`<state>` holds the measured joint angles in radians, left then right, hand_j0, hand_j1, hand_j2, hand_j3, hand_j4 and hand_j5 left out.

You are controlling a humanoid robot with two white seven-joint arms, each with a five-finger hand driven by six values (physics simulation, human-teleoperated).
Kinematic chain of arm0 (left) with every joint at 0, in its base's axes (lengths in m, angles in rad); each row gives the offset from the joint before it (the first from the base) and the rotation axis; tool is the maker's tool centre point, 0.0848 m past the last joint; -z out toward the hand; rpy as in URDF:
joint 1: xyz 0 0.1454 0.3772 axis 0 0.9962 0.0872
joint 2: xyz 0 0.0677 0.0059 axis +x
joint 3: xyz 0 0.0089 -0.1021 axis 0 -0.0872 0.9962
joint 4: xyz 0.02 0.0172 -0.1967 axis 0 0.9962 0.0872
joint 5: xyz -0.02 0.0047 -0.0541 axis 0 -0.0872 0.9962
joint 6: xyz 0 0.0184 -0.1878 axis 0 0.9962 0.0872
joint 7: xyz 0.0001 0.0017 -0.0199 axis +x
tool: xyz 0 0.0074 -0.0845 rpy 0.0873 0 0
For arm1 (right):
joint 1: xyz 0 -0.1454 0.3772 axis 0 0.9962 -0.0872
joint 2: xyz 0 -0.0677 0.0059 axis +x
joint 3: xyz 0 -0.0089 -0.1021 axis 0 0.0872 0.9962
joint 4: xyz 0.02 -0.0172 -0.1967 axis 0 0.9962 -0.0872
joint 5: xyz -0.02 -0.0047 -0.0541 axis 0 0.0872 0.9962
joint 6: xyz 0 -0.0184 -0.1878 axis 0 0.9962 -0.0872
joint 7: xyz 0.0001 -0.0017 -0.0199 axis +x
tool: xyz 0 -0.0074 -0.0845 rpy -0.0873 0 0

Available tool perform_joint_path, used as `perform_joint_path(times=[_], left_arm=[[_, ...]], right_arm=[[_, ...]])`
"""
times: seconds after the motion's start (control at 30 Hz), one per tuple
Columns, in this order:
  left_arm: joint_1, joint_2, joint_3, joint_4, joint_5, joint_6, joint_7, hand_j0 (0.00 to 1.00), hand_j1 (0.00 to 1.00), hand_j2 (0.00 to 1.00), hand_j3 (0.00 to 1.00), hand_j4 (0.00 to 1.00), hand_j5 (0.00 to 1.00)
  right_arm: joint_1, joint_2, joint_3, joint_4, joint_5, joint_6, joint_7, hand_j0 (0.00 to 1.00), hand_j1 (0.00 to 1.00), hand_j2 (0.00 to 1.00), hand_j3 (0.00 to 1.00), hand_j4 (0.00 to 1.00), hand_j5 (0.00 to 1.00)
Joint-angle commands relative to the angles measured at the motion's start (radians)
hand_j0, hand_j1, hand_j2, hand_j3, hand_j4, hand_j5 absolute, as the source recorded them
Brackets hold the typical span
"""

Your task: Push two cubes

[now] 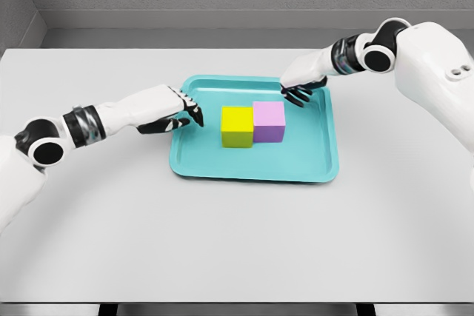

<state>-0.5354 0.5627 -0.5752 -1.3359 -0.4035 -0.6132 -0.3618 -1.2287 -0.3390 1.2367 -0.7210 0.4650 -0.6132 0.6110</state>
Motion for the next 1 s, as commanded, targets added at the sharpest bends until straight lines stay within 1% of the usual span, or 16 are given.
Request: perform_joint_path(times=[0.0,0.03,0.1,0.17,0.23,0.27,0.37,0.43,0.47,0.53,0.57,0.97], left_arm=[[0.008,0.066,0.051,-0.143,0.043,0.002,0.001,0.48,0.48,0.48,0.48,0.48,0.48],[0.026,0.079,0.063,-0.166,0.043,0.002,0.001,0.48,0.48,0.48,0.48,0.48,0.48],[0.029,0.105,0.063,-0.166,0.043,0.002,0.001,0.48,0.48,0.48,0.48,0.48,0.48],[0.031,0.129,0.071,-0.160,0.051,0.002,0.003,0.48,0.48,0.48,0.48,0.48,0.48],[0.020,0.148,0.071,-0.121,0.078,0.002,0.003,0.48,0.48,0.48,0.48,0.48,0.48],[0.015,0.166,0.071,-0.097,0.078,0.002,0.003,0.49,0.49,0.49,0.49,0.49,0.49],[0.017,0.160,0.071,-0.054,0.077,0.002,0.003,0.49,0.49,0.49,0.49,0.49,0.49],[0.015,0.166,0.071,-0.049,0.083,0.002,0.003,0.49,0.49,0.49,0.49,0.49,0.49],[0.015,0.168,0.071,-0.048,0.106,0.002,0.003,0.49,0.49,0.49,0.49,0.49,0.49],[0.014,0.158,0.069,-0.040,0.104,0.002,0.003,0.49,0.49,0.49,0.49,0.49,0.49],[0.011,0.154,0.069,-0.023,0.104,0.002,0.003,0.49,0.49,0.49,0.49,0.49,0.49],[-0.008,0.148,0.064,-0.002,0.103,0.002,0.001,0.50,0.50,0.50,0.50,0.50,0.50]], right_arm=[[-0.002,0.020,-0.002,0.012,0.006,0.002,0.000,0.14,0.14,0.14,0.14,0.14,0.14],[-0.002,0.021,0.000,0.012,0.007,0.002,0.000,0.14,0.14,0.14,0.14,0.14,0.14],[-0.002,0.025,-0.002,0.014,0.007,0.002,0.000,0.14,0.14,0.14,0.14,0.14,0.14],[-0.008,0.025,-0.003,0.015,0.032,0.002,0.000,0.14,0.14,0.14,0.14,0.14,0.14],[-0.008,0.026,-0.003,0.015,0.037,0.002,0.000,0.14,0.14,0.14,0.14,0.14,0.14],[-0.008,0.028,-0.003,0.015,0.044,0.002,0.000,0.13,0.13,0.13,0.13,0.13,0.13],[-0.008,0.035,-0.002,0.015,0.060,0.002,0.000,0.13,0.13,0.13,0.13,0.13,0.13],[-0.008,0.043,0.000,0.014,0.072,0.002,0.000,0.13,0.13,0.13,0.13,0.13,0.13],[-0.008,0.048,0.000,0.014,0.072,0.002,0.000,0.13,0.13,0.13,0.13,0.13,0.13],[-0.008,0.055,0.000,0.012,0.073,0.002,0.000,0.13,0.13,0.13,0.13,0.13,0.13],[-0.008,0.055,0.000,0.011,0.073,0.002,0.000,0.13,0.13,0.13,0.13,0.13,0.13],[-0.008,0.061,0.015,-0.001,0.073,0.002,0.000,0.13,0.13,0.13,0.13,0.13,0.13]])
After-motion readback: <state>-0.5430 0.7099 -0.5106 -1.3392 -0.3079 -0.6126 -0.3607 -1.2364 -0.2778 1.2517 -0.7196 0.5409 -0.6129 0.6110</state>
